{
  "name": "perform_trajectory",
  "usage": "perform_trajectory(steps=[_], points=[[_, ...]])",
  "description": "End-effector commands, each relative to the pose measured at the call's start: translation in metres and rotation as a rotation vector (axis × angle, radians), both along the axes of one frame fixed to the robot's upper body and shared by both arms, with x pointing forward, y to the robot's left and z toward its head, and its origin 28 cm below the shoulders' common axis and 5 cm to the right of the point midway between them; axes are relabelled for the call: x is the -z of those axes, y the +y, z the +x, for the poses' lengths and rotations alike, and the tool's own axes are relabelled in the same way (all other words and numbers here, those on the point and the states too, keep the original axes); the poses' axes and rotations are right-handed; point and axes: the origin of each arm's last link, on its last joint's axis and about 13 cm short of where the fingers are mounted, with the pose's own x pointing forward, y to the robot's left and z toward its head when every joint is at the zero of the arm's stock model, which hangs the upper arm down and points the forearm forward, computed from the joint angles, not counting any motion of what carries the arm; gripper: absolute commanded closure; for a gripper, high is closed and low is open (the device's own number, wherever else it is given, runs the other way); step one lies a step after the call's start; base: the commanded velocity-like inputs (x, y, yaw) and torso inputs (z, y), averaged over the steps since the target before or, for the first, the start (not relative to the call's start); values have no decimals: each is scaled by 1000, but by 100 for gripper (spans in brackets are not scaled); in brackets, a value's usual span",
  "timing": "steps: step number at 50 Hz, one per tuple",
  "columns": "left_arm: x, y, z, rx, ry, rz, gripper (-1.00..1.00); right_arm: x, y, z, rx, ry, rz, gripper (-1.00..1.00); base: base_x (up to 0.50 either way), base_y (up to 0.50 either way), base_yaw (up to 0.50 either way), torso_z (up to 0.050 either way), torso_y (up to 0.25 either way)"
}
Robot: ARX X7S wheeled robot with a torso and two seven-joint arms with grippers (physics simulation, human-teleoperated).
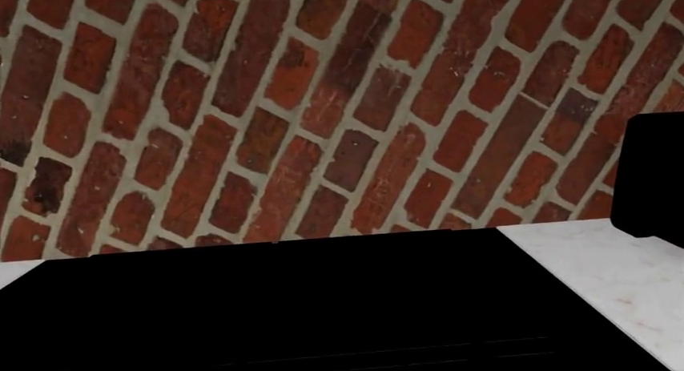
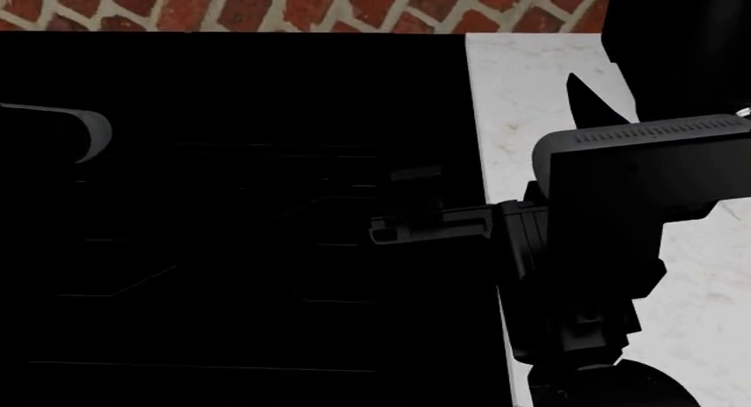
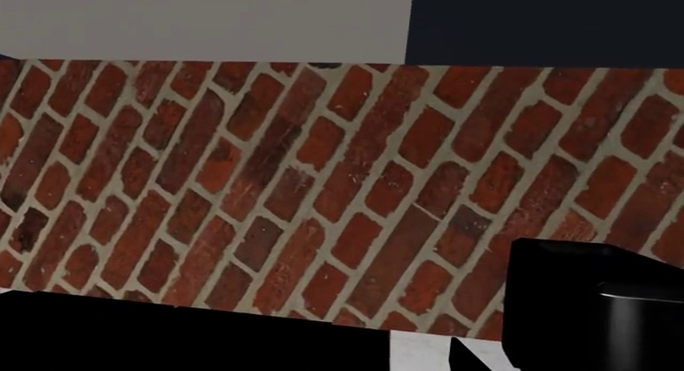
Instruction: Press the start button on the microwave
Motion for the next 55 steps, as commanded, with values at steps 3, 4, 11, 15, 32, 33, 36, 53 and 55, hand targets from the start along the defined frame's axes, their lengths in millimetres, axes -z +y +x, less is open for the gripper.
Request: perform_trajectory(steps=[3,4,11,15,32,33,36,53,55], points=[[1,1,0,-6,-2,-5,-100,1,2,-3,-15,-12,-11,-100,0,0,0,0,0],[1,1,0,-8,-1,-6,-100,1,3,-3,-24,-12,-18,-100,0,0,0,0,0],[2,0,1,-7,1,3,-100,-24,3,-14,-17,-79,15,-100,0,0,0,0,0],[3,-2,2,-2,4,6,-100,-64,2,-19,28,-154,-11,-100,0,0,0,0,0],[2,-1,3,8,-1,10,-100,-202,-1,-28,145,-327,-204,-100,0,0,0,0,0],[2,-1,3,10,-1,11,-100,-207,-1,-28,139,-329,-198,-100,0,0,0,0,0],[1,-2,3,14,-4,13,-100,-223,-1,-25,140,-341,-186,-100,0,0,0,0,0],[5,-1,5,22,-5,14,-100,-286,3,26,81,-319,-164,100,0,0,0,0,0],[6,-1,6,21,-2,13,-100,-291,6,35,68,-310,-156,100,0,0,0,0,0]])
